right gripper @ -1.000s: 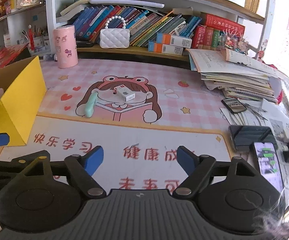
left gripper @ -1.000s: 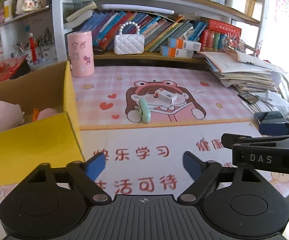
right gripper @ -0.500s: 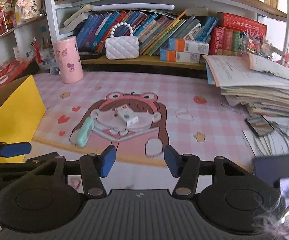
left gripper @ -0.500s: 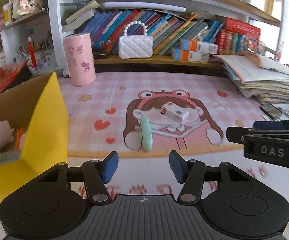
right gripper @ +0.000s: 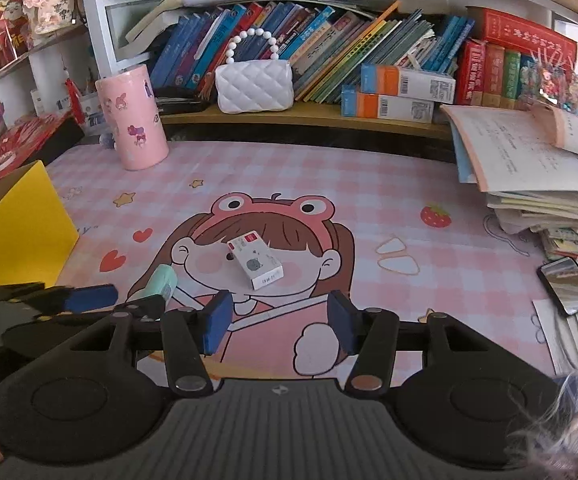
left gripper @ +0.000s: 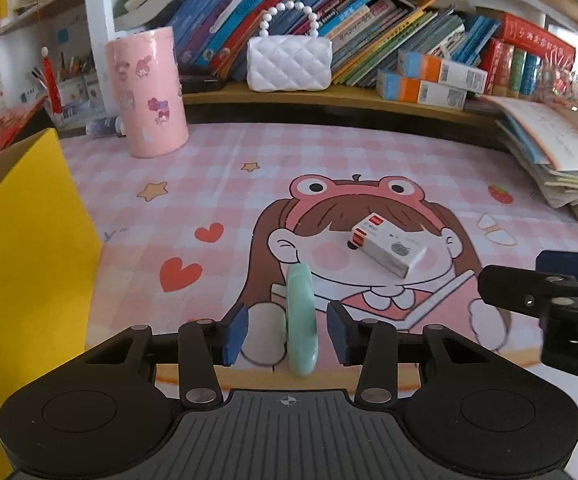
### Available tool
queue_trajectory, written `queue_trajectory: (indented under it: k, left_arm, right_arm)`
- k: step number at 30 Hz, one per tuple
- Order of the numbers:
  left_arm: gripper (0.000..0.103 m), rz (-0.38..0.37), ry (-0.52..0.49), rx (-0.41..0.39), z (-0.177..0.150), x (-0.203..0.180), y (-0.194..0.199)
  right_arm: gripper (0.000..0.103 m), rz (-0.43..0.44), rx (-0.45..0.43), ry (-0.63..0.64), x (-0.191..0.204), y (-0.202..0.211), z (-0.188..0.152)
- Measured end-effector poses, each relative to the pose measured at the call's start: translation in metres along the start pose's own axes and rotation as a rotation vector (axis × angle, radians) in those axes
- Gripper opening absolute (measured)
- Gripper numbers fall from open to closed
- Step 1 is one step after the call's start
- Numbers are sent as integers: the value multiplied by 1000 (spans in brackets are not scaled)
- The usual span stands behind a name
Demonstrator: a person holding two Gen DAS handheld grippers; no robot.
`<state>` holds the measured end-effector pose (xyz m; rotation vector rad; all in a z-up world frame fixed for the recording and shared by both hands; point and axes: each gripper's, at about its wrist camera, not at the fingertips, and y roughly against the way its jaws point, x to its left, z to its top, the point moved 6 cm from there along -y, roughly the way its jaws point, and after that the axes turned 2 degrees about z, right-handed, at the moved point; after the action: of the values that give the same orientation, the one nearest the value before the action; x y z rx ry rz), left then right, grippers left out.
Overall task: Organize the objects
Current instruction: 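Close the left tool on the mint-green toy while the right tool grasps the small white box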
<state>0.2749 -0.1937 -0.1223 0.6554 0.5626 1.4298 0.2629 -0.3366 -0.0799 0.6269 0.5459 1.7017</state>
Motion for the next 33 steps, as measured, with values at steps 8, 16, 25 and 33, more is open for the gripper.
queue_trajectory:
  k: [8,16,25,33]
  left_arm:
    - [17,-29,-17,39,-2,1,-11]
    - [17,-118,72,18,-7,19,47]
    - [17,-159,143,23,-28,44,104]
    - [17,-152,161,-14,-31,64,126]
  right_arm:
    - [50,40,12,56,2,-22,7]
    - [45,70,47,139,9,-74,14]
    - [34,97,61,168,14,-115,20]
    - [28,86,47,102,19,-95,19]
